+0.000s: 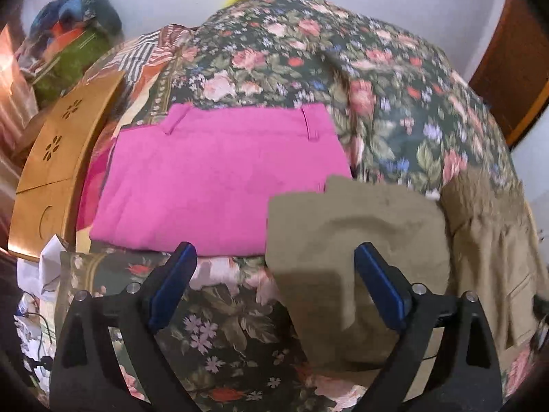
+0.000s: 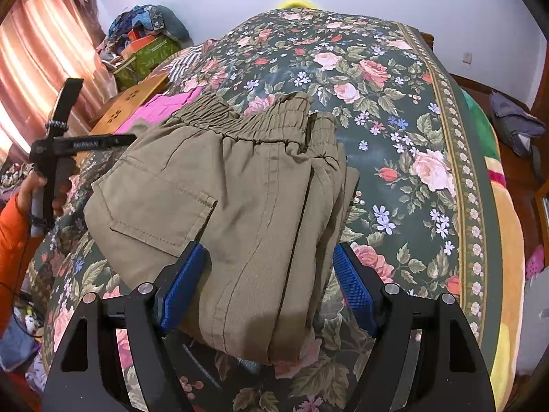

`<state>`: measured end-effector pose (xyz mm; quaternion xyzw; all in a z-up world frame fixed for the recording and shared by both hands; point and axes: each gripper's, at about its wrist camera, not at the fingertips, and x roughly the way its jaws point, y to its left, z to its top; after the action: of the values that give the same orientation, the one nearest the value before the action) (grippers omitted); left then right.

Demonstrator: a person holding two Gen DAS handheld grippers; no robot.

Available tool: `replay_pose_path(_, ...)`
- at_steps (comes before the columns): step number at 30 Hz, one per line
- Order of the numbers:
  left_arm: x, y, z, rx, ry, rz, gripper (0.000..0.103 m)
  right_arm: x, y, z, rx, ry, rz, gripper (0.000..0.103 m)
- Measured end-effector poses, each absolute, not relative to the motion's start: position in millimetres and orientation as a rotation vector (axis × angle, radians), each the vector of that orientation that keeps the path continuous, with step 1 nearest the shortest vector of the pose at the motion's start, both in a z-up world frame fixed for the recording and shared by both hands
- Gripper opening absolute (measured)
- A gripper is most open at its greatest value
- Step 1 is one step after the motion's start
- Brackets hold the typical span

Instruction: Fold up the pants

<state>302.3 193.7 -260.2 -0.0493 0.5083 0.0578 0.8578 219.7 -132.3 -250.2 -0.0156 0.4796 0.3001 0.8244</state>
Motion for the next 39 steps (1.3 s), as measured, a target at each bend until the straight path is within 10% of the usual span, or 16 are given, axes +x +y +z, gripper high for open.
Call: replay_pose_path(39, 241.5, 167.4, -291.6, -0.392, 1.122, -0.030, 0.096, 245.3, -154.7, -238.4, 0.068, 1.046, 0.528, 0.075)
